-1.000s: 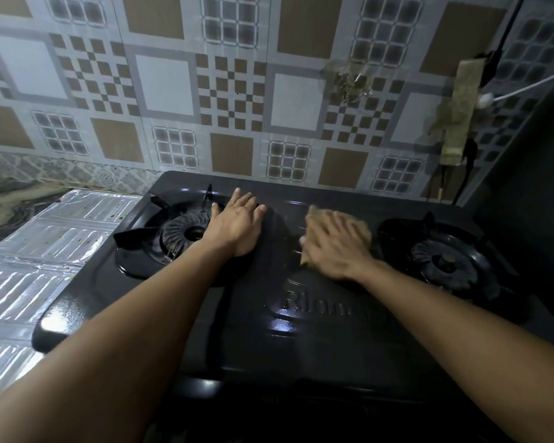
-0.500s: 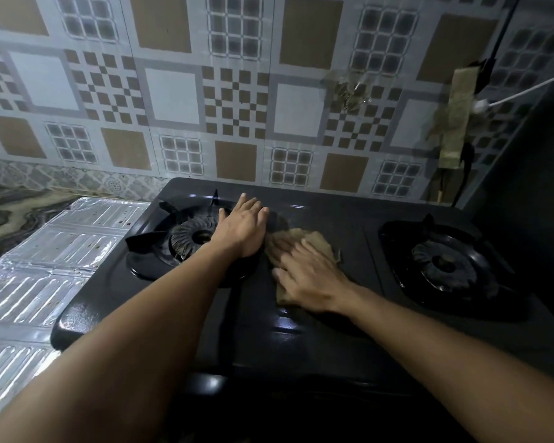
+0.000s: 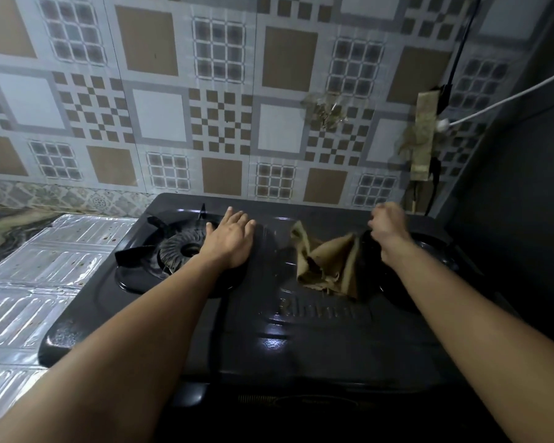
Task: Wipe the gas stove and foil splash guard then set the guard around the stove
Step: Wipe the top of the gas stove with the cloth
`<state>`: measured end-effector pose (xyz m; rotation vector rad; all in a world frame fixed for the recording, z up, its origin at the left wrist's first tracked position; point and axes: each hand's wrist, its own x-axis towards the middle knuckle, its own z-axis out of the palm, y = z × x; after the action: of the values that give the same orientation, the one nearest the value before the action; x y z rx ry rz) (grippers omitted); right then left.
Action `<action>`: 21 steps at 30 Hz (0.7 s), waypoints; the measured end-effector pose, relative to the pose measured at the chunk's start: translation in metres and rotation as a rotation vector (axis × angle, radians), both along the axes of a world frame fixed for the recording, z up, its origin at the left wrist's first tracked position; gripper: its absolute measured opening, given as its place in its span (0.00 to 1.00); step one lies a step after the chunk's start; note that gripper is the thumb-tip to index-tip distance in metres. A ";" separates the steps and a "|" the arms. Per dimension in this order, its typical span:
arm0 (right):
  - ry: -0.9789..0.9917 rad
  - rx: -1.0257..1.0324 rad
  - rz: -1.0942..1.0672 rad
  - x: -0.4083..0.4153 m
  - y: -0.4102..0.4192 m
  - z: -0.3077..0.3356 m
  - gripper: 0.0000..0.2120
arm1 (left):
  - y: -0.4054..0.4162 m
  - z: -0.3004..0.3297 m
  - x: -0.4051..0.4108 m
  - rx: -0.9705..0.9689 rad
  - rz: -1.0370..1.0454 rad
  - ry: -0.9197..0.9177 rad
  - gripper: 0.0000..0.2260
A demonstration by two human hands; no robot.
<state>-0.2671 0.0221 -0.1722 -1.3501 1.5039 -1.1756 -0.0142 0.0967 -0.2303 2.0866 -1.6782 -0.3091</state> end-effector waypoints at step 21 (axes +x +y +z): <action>1.216 -0.296 0.820 0.024 0.001 -0.074 0.26 | -0.002 -0.002 0.000 -0.008 0.003 -0.018 0.23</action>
<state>-0.2431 0.0233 -0.2458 -2.7802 1.1790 0.0633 -0.0142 0.0943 -0.2320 2.0922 -1.6834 -0.2821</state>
